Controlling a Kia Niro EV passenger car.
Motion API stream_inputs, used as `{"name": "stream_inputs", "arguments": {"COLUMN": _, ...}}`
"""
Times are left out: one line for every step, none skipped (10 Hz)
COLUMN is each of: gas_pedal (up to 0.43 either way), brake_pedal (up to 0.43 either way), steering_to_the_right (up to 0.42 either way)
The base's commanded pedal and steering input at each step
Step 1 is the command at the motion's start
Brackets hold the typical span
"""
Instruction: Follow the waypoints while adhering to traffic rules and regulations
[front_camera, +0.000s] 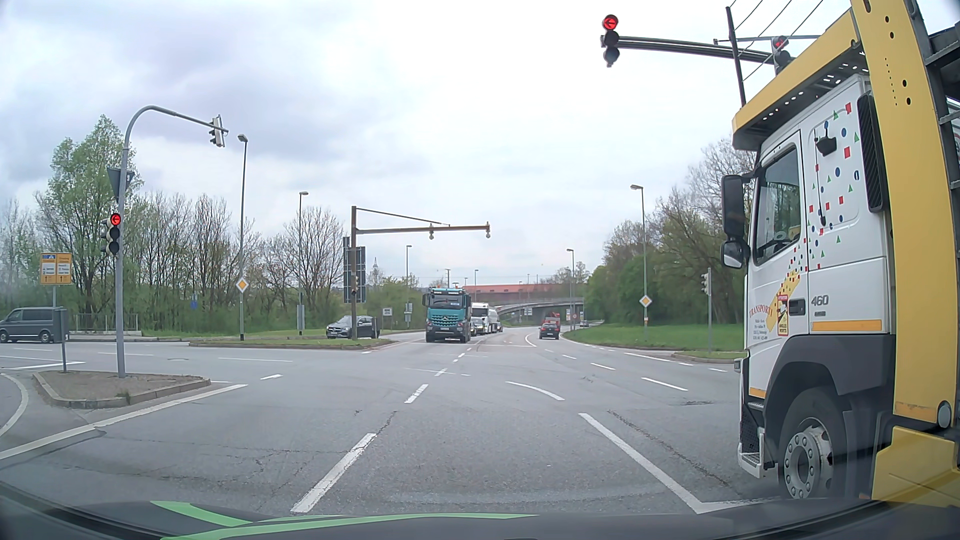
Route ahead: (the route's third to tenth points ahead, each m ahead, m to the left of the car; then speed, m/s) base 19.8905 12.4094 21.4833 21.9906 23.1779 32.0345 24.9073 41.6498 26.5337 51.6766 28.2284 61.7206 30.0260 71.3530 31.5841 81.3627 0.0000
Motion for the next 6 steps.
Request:
{"name": "stream_inputs", "arguments": {"gas_pedal": 0.0, "brake_pedal": 0.293, "steering_to_the_right": 0.008}}
{"name": "stream_inputs", "arguments": {"gas_pedal": 0.0, "brake_pedal": 0.293, "steering_to_the_right": 0.008}}
{"name": "stream_inputs", "arguments": {"gas_pedal": 0.0, "brake_pedal": 0.293, "steering_to_the_right": 0.008}}
{"name": "stream_inputs", "arguments": {"gas_pedal": 0.0, "brake_pedal": 0.293, "steering_to_the_right": 0.007}}
{"name": "stream_inputs", "arguments": {"gas_pedal": 0.0, "brake_pedal": 0.293, "steering_to_the_right": 0.008}}
{"name": "stream_inputs", "arguments": {"gas_pedal": 0.0, "brake_pedal": 0.293, "steering_to_the_right": 0.008}}
